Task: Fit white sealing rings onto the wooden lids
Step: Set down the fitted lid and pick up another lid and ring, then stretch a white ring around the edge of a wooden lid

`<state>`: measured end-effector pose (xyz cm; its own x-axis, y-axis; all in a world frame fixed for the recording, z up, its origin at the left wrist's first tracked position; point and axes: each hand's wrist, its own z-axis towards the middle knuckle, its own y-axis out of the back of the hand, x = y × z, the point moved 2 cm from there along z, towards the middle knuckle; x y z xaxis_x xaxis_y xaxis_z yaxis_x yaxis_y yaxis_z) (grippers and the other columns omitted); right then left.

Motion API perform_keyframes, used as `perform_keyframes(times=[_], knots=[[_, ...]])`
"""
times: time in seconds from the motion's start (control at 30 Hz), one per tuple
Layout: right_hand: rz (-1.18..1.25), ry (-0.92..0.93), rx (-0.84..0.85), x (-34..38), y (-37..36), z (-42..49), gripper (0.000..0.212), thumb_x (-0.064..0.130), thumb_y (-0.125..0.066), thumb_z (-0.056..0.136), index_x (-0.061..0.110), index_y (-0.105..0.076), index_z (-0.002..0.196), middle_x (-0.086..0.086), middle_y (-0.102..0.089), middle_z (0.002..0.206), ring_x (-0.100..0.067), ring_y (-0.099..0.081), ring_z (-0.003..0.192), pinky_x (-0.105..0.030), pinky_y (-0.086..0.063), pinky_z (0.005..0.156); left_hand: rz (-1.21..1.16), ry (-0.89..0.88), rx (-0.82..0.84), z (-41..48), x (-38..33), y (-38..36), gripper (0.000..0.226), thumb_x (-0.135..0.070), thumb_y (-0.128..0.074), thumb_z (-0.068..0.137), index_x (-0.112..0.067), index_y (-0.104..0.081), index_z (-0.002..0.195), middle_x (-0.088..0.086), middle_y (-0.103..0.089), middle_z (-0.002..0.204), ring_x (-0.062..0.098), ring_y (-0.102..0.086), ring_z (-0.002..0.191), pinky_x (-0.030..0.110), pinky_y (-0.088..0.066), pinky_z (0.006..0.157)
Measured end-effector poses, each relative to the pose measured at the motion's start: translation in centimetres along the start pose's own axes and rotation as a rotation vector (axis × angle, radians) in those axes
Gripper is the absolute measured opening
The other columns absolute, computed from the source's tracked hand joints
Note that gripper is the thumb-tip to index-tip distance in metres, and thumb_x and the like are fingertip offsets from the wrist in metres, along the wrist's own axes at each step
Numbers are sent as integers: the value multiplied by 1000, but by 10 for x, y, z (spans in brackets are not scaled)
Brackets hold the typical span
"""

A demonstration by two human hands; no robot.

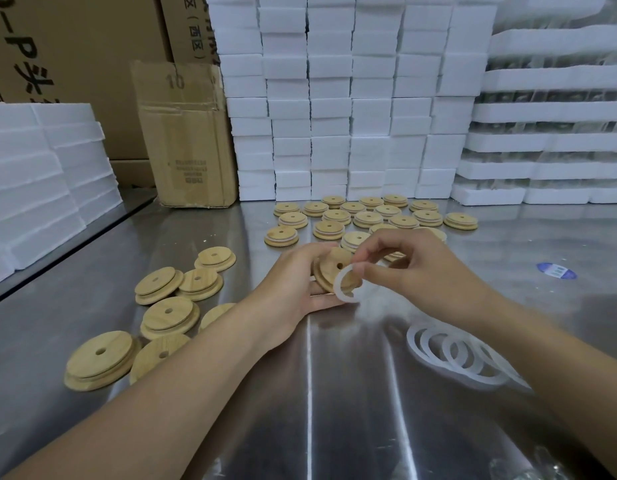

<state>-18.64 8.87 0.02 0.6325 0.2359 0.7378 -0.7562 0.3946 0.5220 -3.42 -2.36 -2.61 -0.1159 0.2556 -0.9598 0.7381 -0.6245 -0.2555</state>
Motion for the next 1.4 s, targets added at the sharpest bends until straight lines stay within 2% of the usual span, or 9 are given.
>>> perform_keyframes(times=[0.1,0.23,0.3,0.47,0.6,1.07,1.23,1.33,1.4], knots=[[-61,-7,-81,-4,-3,0,9,19,-83,87,26,-78,83,6,-75,94,-17,-66,102,-51,-54,88,-31,16,45,-3,-1,-4,36,-19,-53,101,-6,-71,129,19,-70,117,44,-73,114,60,-61,97],[-43,18,-126,-9,-2,1,9,19,-85,86,24,-78,84,5,-74,90,-17,-67,95,-55,-55,85,102,-37,170,-4,0,-7,52,-10,-58,85,-13,-68,136,17,-74,128,35,-73,113,51,-58,104],[-51,33,-143,-11,-1,2,9,19,-85,86,24,-77,84,10,-74,87,-13,-67,89,-51,-56,79,222,-93,232,-4,3,-8,54,1,-61,89,-18,-68,139,12,-75,131,28,-72,121,46,-58,106],[-77,38,-176,-16,2,3,7,19,-84,87,23,-79,86,11,-74,83,-7,-67,81,-12,-45,68,337,-165,272,-3,9,-8,41,4,-59,101,-19,-73,130,12,-78,122,20,-75,113,34,-61,97],[-88,4,-145,-16,5,5,5,17,-81,90,22,-82,91,6,-77,88,-12,-70,87,-15,-44,74,352,-221,194,0,7,-6,52,8,-62,99,-27,-64,138,6,-81,110,25,-75,110,48,-57,106],[-170,53,-43,-10,10,4,8,17,-78,93,24,-81,88,12,-77,83,-6,-70,81,-9,-45,70,425,-273,178,3,4,-2,44,7,-62,99,-24,-66,131,6,-80,114,37,-70,118,57,-52,110],[-218,47,-41,-9,11,4,7,17,-78,94,22,-81,90,13,-77,83,-4,-69,81,-8,-45,70,622,-482,134,0,-2,1,31,-3,-72,95,-28,-74,115,-13,-77,114,10,-74,102,31,-60,93],[-182,21,-41,-10,11,5,6,16,-77,94,18,-82,90,9,-78,83,-5,-69,79,-10,-46,71,718,-604,104,1,-5,4,29,-4,-77,91,-27,-75,109,-14,-77,109,9,-73,106,21,-56,93],[-150,-2,-36,-10,11,5,7,15,-77,94,17,-82,90,7,-78,82,-6,-70,78,-11,-48,72,757,-642,109,0,-5,5,28,-5,-77,91,-28,-76,108,-15,-76,108,9,-72,107,23,-57,92]])
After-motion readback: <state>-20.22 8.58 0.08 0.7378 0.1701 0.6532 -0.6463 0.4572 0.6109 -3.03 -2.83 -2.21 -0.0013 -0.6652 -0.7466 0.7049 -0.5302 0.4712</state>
